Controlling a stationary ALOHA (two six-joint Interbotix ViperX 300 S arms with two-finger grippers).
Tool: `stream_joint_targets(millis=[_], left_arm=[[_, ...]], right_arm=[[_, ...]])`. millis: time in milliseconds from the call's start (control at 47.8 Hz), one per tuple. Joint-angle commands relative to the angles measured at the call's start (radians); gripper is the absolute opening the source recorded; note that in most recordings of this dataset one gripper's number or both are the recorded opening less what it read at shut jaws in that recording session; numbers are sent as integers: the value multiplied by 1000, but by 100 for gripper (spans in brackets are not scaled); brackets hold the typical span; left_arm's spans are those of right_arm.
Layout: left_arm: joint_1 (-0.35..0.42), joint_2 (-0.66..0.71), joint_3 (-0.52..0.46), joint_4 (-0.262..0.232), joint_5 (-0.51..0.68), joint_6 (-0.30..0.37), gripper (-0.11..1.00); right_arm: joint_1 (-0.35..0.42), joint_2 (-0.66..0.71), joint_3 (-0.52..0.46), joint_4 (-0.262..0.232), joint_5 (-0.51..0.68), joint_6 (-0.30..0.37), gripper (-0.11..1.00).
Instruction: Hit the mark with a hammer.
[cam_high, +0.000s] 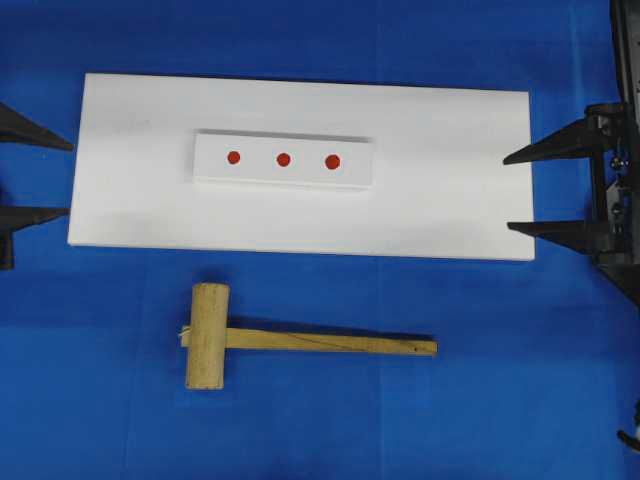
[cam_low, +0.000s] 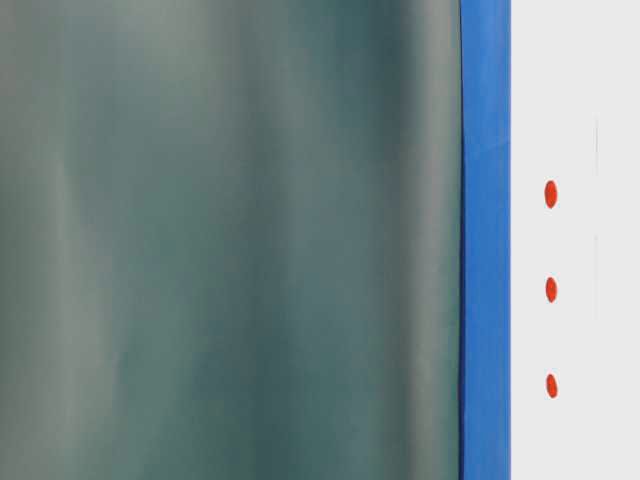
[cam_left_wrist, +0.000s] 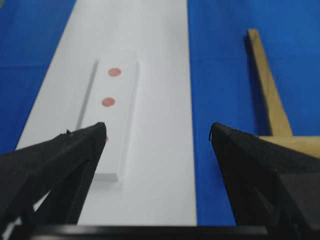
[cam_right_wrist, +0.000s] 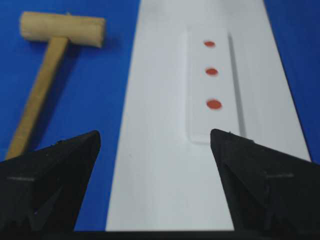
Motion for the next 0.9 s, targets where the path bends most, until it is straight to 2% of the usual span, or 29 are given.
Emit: stream_joint_targets(millis=[0,146,460,878], left_arm=[[-5,-8,3,-2,-11,2,83],[-5,-29,31,-2,-12,2,83],[-5,-54,48,-2,-11,2,83],[-5,-54,48,-2,-8,0,83]], right_arm=[[-2,-17,18,17,-46,2,81],[0,-37,55,38,-72,2,81],[5,-40,54,38,-71,2,77],[5,-40,54,35,-71,-2,77]])
